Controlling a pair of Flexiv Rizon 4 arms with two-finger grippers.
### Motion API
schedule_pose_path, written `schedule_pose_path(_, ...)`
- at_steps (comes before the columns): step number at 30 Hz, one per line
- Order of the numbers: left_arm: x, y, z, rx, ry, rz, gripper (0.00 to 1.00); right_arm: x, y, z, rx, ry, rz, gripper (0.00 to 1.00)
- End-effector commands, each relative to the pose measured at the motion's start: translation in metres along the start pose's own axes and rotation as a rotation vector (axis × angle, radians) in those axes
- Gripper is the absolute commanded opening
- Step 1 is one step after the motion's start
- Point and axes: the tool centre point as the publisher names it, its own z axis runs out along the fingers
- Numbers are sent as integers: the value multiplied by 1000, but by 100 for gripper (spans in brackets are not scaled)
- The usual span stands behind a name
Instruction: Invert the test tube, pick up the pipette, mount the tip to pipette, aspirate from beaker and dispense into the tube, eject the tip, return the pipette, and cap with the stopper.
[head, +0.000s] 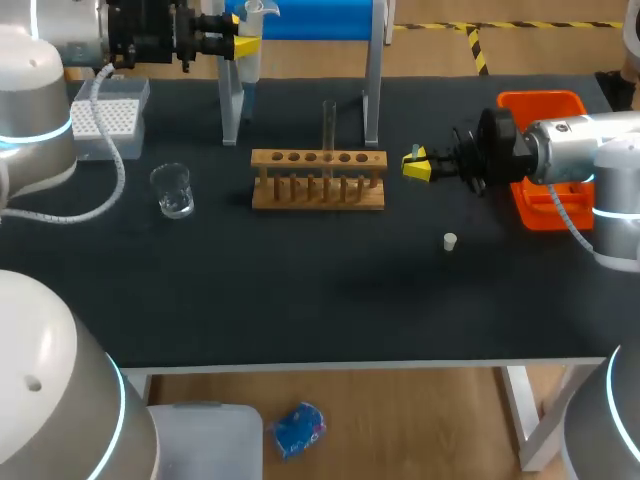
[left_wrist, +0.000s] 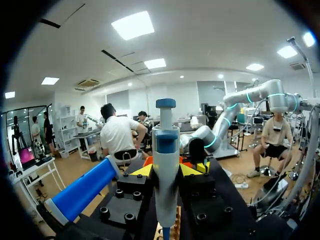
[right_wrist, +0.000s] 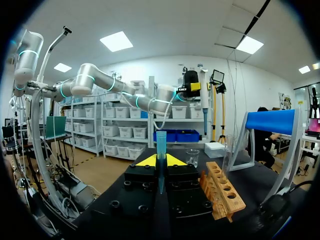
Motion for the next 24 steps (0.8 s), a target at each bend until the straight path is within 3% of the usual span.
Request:
schedule_pose_path(1, 0, 0, 3, -28, 119, -1, 0, 0, 0, -1, 1, 1, 0, 0)
schedule_pose_path(6, 37, -5, 12, -51, 51, -2, 0, 0, 0, -1, 1, 1, 0, 0)
schedule_pose_path(14, 91, 4, 45, 36, -37, -7, 0, 0, 0, -1, 1, 1, 0, 0)
schedule_pose_path(19, 106, 9, 63, 22, -116, -4, 0, 0, 0, -1, 1, 1, 0, 0)
schedule_pose_path(24, 109, -1, 70, 63, -152, 28, 0, 0, 0, -1, 1, 1, 0, 0)
